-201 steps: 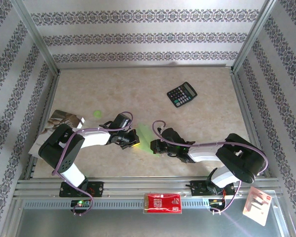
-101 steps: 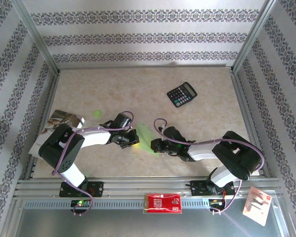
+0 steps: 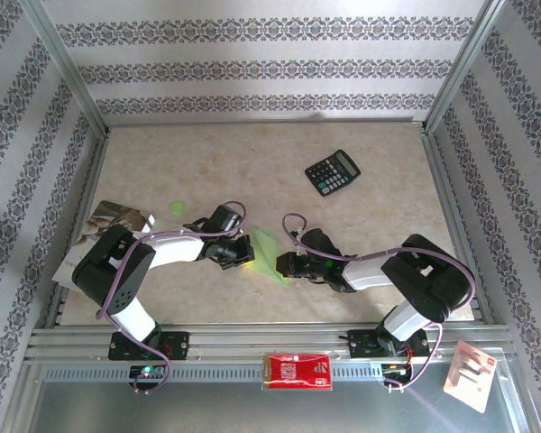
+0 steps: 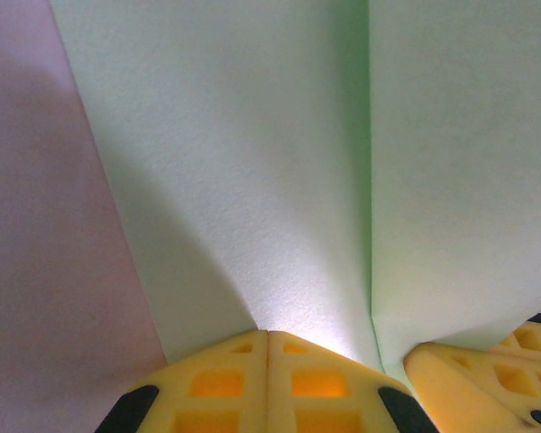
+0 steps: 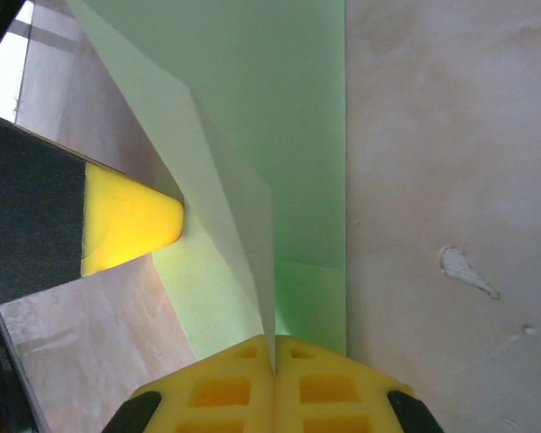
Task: Fold a paper plane with a square sheet of paper (pick it up from the middle)
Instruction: Fourth fold the wing at the center of the table.
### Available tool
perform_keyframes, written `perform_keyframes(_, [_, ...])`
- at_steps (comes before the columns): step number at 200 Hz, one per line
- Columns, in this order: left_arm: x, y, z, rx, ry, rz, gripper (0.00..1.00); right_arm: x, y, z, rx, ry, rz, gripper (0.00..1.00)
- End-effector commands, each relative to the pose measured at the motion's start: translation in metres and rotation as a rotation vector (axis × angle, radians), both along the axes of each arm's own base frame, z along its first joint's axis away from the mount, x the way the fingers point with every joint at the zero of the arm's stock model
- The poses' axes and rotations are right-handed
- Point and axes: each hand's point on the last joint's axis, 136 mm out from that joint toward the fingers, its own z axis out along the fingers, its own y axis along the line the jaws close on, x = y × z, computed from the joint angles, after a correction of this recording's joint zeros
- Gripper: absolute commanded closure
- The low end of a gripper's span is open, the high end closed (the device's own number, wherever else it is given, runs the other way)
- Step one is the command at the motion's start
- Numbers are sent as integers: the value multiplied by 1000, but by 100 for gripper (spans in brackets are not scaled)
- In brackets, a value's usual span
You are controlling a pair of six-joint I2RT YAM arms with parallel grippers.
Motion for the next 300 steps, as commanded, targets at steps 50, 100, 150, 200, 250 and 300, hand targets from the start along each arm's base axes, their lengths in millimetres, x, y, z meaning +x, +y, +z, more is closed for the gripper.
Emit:
perform_keyframes(50, [-8, 16, -18, 118, 37, -9, 99, 4, 0, 9, 58, 19, 9, 100])
perform_keyframes(100, [-8, 16, -18, 121, 36, -17, 99, 6, 1, 6, 65, 43, 17, 100])
perform_keyframes(150, [-9, 16, -17, 121, 35, -17, 99, 8, 0, 2, 62, 54, 22, 100])
perform_keyframes(200, [-8, 16, -16, 122, 32, -18, 98, 10, -2, -4, 57, 64, 26, 100])
perform_keyframes(250, [-7, 16, -15, 124, 30, -19, 98, 11, -2, -7, 57, 76, 32, 100])
perform_keyframes(300, [1, 11, -1, 107, -4, -22, 92, 10, -4, -11, 48, 86, 30, 100])
